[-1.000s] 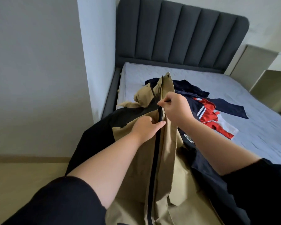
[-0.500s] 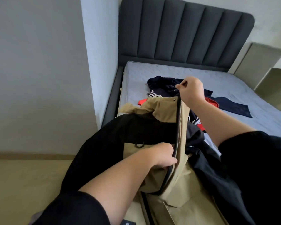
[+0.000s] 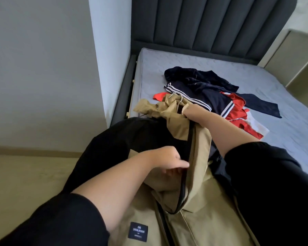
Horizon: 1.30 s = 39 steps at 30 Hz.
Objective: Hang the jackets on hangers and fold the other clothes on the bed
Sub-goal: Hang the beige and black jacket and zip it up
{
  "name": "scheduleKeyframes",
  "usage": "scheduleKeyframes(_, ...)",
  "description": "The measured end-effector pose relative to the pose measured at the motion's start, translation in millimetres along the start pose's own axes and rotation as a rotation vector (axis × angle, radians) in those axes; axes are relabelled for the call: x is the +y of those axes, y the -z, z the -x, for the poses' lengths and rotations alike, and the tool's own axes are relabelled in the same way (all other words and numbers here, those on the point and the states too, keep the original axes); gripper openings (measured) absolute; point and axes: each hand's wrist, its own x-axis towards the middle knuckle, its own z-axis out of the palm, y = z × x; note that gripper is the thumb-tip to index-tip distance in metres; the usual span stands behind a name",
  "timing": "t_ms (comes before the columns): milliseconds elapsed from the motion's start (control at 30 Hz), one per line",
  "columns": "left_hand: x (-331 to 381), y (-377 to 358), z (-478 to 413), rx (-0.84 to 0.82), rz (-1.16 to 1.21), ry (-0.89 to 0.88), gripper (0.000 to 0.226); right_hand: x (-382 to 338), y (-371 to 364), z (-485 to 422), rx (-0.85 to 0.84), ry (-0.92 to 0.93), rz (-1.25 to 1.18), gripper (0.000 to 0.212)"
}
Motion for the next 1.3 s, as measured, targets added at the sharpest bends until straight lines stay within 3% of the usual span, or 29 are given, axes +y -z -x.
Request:
scheduleKeyframes(67,-8.1,24.7,-6.9,0.303,0.262,0.031,0.040,6.1,-11.1,2.3,0.015,0.064,-0.073,0.042)
scheduleKeyframes(100,-16.3,39.8,-11.4,0.476,0.258,0.077,0.035,9.4,-14.8,3.3,-0.006,0.086,-0.074,0.037)
scheduleKeyframes(167,-37.3,65.9,-18.8,0.712,-0.063,0.168,0.026,12.1,-19.5,7.2,-0.158,0.078,0.089,0.024)
scheduleKeyframes(233,-59.2,79.9,-24.2,0.673,-0.330,0.237,0.034,15.7,-20.5,12.7,-0.296,0.083,0.222,0.025)
scheduleKeyframes(300,-72.0,85.0,-31.2,0.548,-0.447,0.313,0.051,15.1,-20.3,23.0,-0.381,0.121,0.302,0.030)
scheduleKeyframes(400,-75.7,83.9,-42.9,0.348,-0.336,0.367,0.071,18.8,-26.2,30.9,-0.440,0.077,0.345,0.031)
scheduleKeyframes(500,-77.5,75.8,-42.6,0.218,-0.309,0.322,0.071,24.0,-29.7,27.0,-0.276,0.004,0.343,0.046)
scheduleKeyframes(600,-81.8,65.1,-33.8,0.170,-0.339,0.311,0.069,27.2,-30.5,20.7,-0.004,-0.043,0.149,0.071)
scheduleKeyframes(667,-84.6,63.3,-26.0,0.168,-0.313,0.302,0.068,21.4,-31.0,21.0,0.071,0.052,0.119,0.080)
scheduleKeyframes(700,-85.4,63.6,-22.1,0.163,-0.309,0.295,0.064,16.1,-31.7,21.5,0.088,0.129,0.087,0.072)
scheduleKeyframes(767,-84.8,64.2,-13.1,0.149,-0.321,0.272,0.056,3.2,-34.0,24.9,0.118,0.240,0.056,0.023)
scheduleKeyframes(800,-82.6,65.4,-7.2,0.158,-0.314,0.254,0.053,-3.8,-33.3,27.7,0.109,0.264,0.037,0.010)
scheduleKeyframes(833,-79.2,68.3,-0.2,0.182,-0.286,0.233,0.052,-9.8,-32.5,28.6,0.099,0.265,0.011,0.031)
scheduleKeyframes(867,-74.7,72.8,7.0,0.219,-0.238,0.208,0.048,-17.4,-30.3,32.1,0.091,0.260,-0.024,0.040)
scheduleKeyframes(967,-54.3,94.8,30.5,0.346,-0.117,0.080,0.023,-54.9,-9.4,49.9,0.165,0.231,-0.267,0.047)
scheduleKeyframes(1033,-39.0,113.6,49.2,0.408,-0.160,0.042,0.038,-89.5,9.9,64.1,0.274,0.284,-0.300,0.057)
scheduleKeyframes(1133,-15.9,146.0,86.2,0.525,-0.210,0.057,0.073,-151.6,43.8,89.4,0.453,0.405,-0.102,0.063)
scheduleKeyframes(1200,1.2,170.4,115.8,0.601,-0.189,0.039,0.070,-197.1,65.1,109.0,0.524,0.455,-0.075,0.062)
scheduleKeyframes(1300,26.8,203.7,160.2,0.719,-0.222,0.052,0.044,-259.0,88.2,138.4,0.519,0.517,-0.256,0.062)
